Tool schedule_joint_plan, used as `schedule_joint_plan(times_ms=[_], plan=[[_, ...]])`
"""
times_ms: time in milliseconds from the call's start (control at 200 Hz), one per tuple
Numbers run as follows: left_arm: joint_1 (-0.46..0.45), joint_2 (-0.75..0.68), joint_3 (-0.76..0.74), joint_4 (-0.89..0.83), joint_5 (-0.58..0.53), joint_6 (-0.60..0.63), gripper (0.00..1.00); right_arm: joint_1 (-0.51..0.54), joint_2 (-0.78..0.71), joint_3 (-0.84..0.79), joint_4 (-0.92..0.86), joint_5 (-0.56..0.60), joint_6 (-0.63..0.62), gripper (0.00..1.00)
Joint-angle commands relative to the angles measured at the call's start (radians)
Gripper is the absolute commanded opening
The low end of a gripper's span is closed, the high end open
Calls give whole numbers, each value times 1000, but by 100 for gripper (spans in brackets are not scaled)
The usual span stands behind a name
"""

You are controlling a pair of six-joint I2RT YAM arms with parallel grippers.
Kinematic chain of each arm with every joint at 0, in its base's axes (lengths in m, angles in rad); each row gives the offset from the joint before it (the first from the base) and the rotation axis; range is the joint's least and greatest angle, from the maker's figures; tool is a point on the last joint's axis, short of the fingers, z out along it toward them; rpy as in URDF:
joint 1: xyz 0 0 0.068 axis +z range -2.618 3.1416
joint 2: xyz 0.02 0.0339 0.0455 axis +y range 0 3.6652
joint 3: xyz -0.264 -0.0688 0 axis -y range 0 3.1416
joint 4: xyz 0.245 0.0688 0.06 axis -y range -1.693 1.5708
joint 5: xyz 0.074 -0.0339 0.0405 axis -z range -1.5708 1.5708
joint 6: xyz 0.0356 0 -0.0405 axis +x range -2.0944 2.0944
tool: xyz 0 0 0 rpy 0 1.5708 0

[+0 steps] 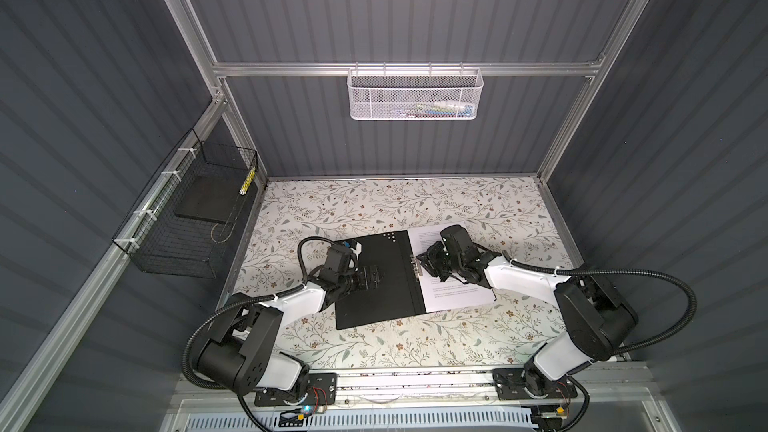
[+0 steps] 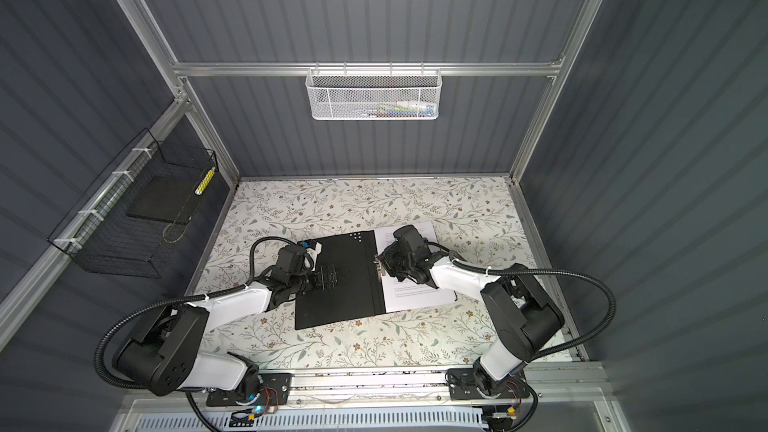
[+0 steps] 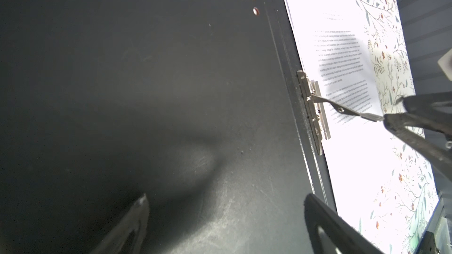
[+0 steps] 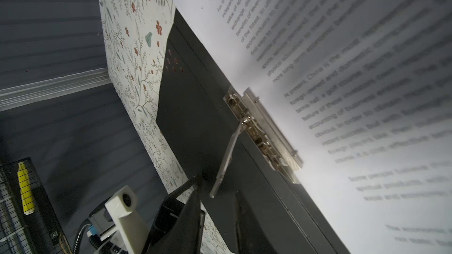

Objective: Put the files into the folder

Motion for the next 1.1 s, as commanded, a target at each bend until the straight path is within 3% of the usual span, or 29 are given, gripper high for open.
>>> schedule_joint_plan(times_ms=[0,1096], plan=[[1,25,-35,-91,34,-23,100,7,1,13,9,30,37,27],[1,18,-36,-84,50,-26,100,13,100,59,32,-54,62,14]])
